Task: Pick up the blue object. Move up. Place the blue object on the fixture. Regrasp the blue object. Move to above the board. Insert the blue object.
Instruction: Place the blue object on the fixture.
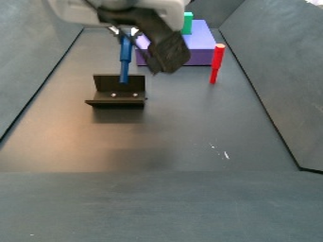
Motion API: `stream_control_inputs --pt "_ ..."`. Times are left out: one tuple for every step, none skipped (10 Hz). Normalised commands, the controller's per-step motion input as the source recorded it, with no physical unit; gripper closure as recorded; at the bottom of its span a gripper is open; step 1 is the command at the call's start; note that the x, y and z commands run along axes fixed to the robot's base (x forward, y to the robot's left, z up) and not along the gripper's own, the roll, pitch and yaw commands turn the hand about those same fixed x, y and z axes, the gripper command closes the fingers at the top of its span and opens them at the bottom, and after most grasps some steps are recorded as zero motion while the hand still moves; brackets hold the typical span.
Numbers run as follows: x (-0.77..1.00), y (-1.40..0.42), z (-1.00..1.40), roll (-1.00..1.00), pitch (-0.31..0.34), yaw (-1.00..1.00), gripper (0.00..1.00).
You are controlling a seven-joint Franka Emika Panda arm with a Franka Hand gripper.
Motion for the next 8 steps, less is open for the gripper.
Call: stream_control_inputs --pt "0.54 0.08 -0.11 -0.98 0.000 0.00 1.00" --pt "0.40 0.00 -0.26 -0.62 0.000 0.00 1.00" --pt "0.13 0.00 -0.31 -0.28 -0.080 -0.03 1.00" --pt "0.03 0.00 -0.38 -0.13 -0.057 0.00 1.00" --pt "0.05 0.00 -0.36 0.03 0.000 -0.01 1.00" --pt "0.00 0.00 -0.34 0.13 0.000 -0.12 1.00" --pt "0.00 0.03 -0.25 0.00 0.000 -0.18 1.00" --pt "0.00 0.02 -0.25 0.01 0.000 -0.12 1.00"
